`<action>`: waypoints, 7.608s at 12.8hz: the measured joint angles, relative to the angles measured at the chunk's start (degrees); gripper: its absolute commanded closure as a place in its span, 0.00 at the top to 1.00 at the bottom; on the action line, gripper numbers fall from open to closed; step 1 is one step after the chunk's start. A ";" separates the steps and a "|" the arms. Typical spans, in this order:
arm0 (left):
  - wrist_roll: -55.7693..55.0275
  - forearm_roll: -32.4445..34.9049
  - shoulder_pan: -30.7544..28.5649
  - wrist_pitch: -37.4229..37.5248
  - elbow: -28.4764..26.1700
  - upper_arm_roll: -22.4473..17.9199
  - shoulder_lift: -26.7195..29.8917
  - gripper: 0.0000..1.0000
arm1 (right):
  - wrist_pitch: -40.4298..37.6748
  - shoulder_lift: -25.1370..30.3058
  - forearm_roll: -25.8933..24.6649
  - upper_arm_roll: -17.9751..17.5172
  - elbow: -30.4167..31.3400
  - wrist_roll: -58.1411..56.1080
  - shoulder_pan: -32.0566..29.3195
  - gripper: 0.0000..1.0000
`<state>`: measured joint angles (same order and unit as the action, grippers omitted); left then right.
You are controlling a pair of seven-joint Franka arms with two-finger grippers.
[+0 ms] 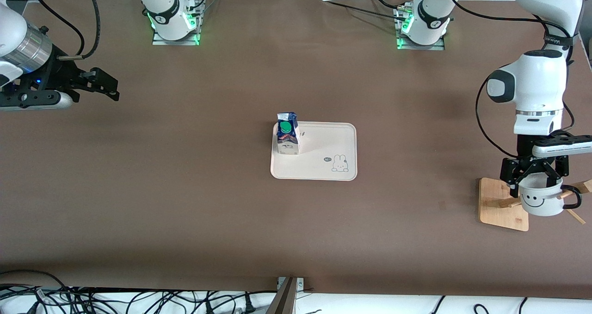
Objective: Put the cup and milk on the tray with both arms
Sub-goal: 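Withdraw the right gripper while the left gripper grasps the mug rim, then lift the white mug off the stand with the left gripper, then carry the mug over the tray beside the milk carton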
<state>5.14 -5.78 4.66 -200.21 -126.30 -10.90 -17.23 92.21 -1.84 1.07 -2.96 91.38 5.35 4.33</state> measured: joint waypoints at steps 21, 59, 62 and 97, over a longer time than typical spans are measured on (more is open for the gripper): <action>-0.14 0.00 -0.02 0.21 -0.02 0.04 -0.96 0.00 | 2.13 -1.87 0.00 0.01 -0.02 0.02 -0.92 1.00; -4.30 8.47 12.60 85.97 22.92 14.84 -0.83 0.00 | 9.12 -2.93 0.00 0.48 -0.02 0.02 -1.12 1.00; 0.68 9.99 12.49 92.12 27.20 14.89 -3.14 0.00 | 9.12 -2.93 0.00 0.48 -0.02 0.02 -1.12 1.00; -15.84 -6.57 18.40 95.25 45.32 17.16 -23.56 0.00 | 9.08 -2.94 0.00 0.52 -0.02 0.02 -1.17 1.00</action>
<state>-10.69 -12.35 23.06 -104.96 -80.98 6.26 -40.79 101.28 -4.78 1.07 -2.44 91.36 5.37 3.16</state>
